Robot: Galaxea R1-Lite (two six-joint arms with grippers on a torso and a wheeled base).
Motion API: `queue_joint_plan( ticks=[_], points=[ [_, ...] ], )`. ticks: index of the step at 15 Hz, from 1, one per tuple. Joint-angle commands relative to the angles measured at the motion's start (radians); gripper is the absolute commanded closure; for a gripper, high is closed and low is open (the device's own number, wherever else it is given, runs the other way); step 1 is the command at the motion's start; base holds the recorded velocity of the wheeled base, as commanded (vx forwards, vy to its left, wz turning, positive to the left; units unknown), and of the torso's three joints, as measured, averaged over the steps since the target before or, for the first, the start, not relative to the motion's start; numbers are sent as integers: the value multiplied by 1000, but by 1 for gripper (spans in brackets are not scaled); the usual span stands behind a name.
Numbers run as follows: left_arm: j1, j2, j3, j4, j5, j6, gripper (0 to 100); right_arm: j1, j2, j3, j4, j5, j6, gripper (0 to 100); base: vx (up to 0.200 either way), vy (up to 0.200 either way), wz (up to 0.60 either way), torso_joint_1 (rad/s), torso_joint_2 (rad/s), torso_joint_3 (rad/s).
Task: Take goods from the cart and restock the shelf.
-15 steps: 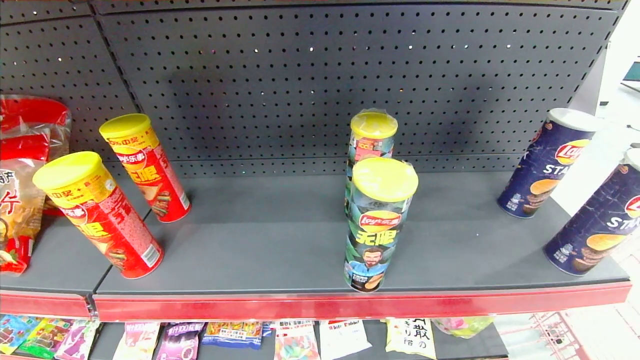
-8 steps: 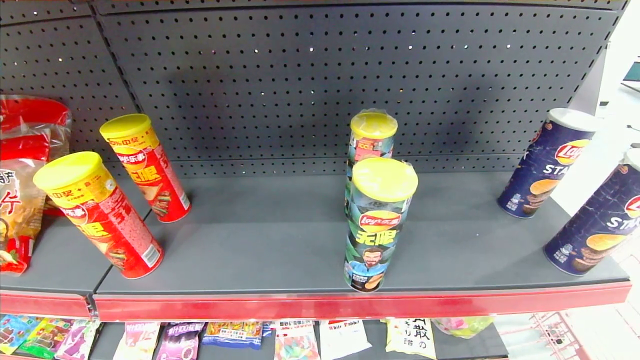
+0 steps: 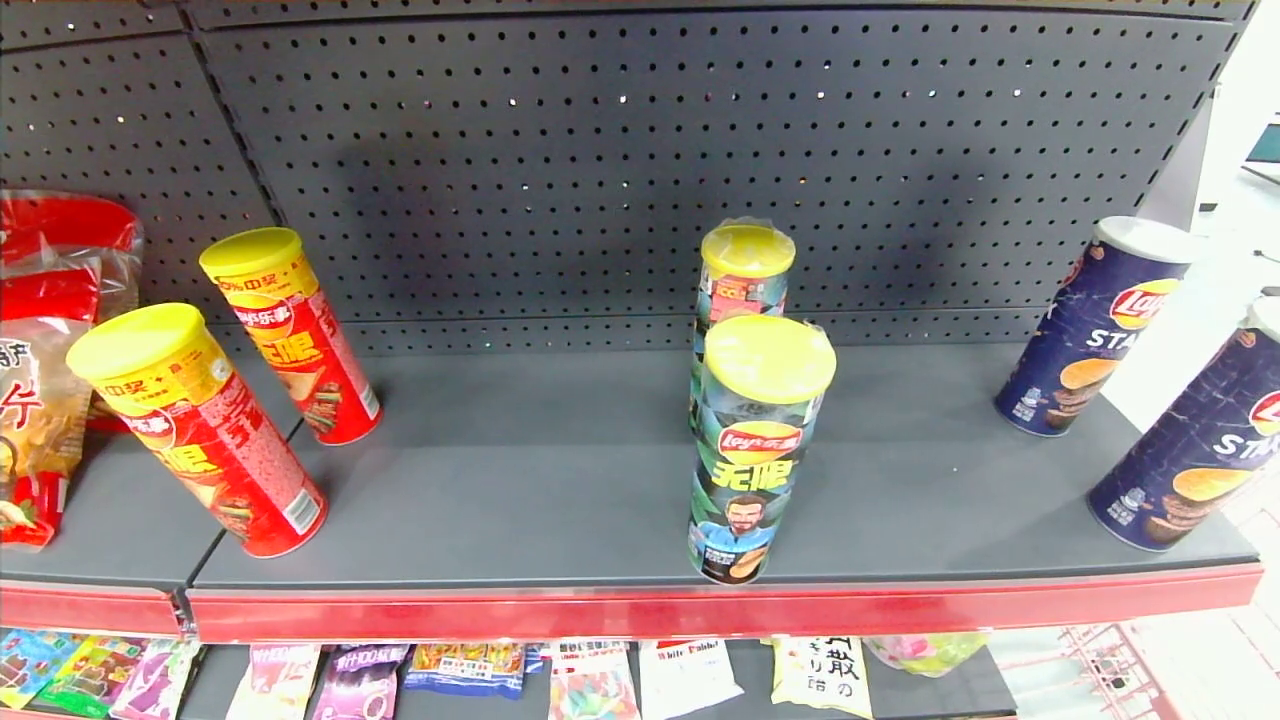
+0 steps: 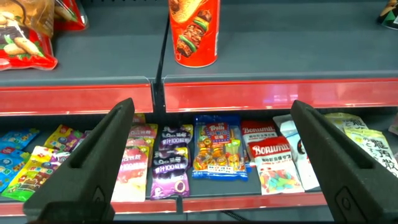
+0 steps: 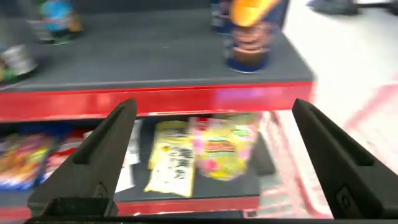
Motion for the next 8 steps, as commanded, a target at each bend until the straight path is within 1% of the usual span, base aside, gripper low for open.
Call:
queue_joint_plan(
  ticks=[1,2,3,4,8],
  points=[
    [0,1,0,0,0,-2,0,0,1,11,-5,50,-40,0,0,0,0,0,0,0],
    [0,1,0,0,0,-2,0,0,1,11,18,38,-59,0,0,0,0,0,0,0],
    [0,1,0,0,0,-2,0,0,1,9,44,2,-22,0,0,0,0,0,0,0],
    [0,1,0,0,0,-2,0,0,1,9,42,-22,23,0,0,0,0,0,0,0],
    [0,1,0,0,0,-2,0,0,1,11,39,-27,12,0,0,0,0,0,0,0]
  ],
)
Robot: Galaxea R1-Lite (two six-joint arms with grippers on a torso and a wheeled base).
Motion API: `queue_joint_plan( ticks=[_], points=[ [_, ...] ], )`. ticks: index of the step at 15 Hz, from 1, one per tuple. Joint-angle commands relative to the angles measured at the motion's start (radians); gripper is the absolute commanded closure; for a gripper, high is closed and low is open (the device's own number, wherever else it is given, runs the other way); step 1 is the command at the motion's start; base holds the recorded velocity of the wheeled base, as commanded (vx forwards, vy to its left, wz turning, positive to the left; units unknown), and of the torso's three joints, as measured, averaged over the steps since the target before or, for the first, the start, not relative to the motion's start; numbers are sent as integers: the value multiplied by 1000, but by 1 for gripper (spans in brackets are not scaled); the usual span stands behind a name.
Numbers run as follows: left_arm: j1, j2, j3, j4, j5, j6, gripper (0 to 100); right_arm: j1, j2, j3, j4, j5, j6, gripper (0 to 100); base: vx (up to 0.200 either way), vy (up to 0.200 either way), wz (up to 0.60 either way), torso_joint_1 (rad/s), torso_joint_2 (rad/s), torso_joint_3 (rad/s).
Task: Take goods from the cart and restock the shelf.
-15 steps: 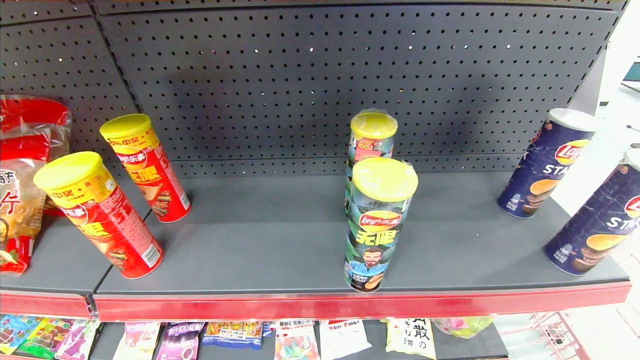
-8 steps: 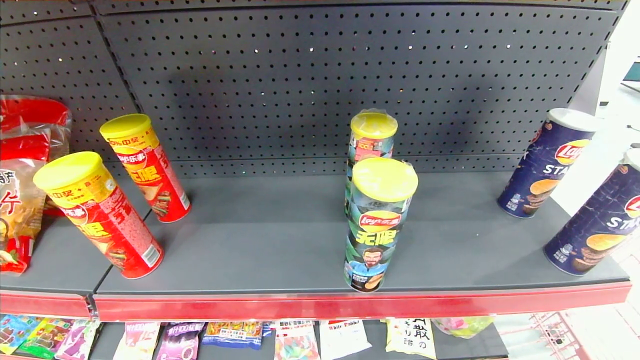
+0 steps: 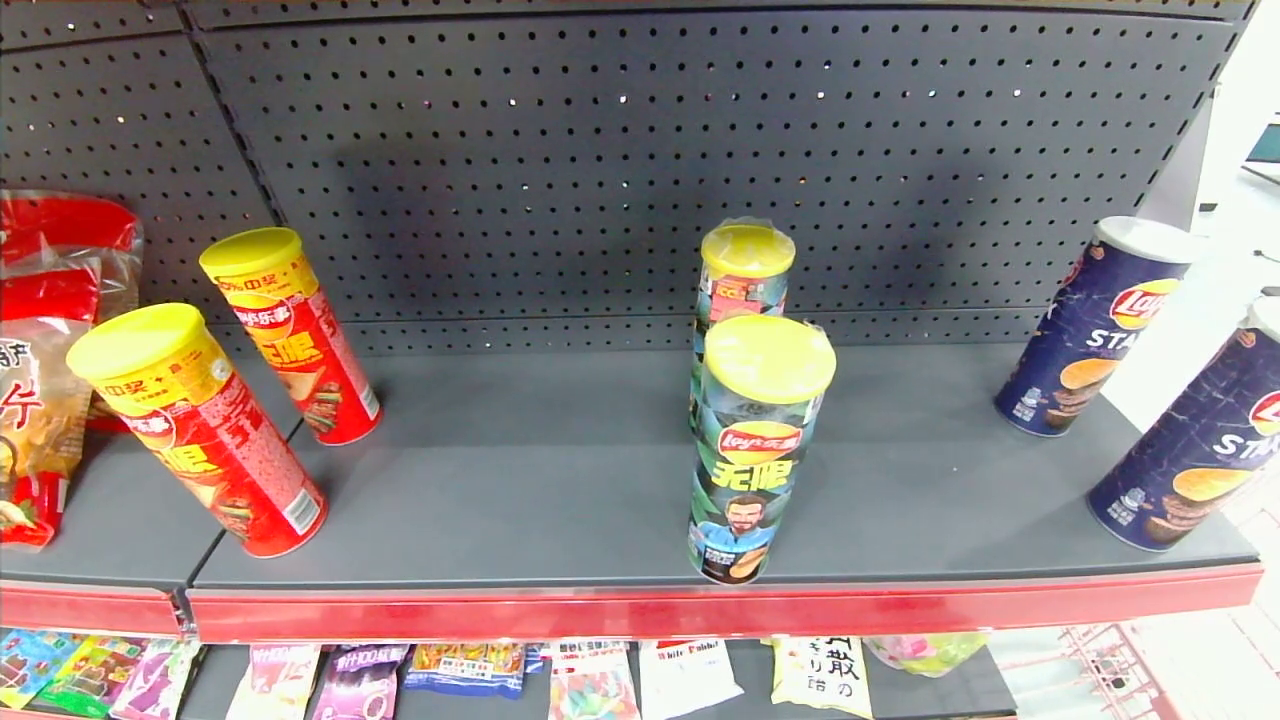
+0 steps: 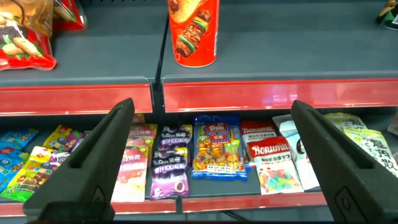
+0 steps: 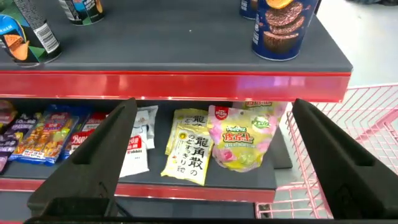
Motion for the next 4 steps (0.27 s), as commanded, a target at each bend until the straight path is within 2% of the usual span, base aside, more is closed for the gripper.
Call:
queue_joint_plan(
  ticks=[1,4],
  points=[
    [0,1,0,0,0,1,0,0,2,0,0,-1,1,0,0,0,0,0,0,0],
    [0,1,0,0,0,0,0,0,2,0,0,-9,-6,0,0,0,0,0,0,0]
  ],
)
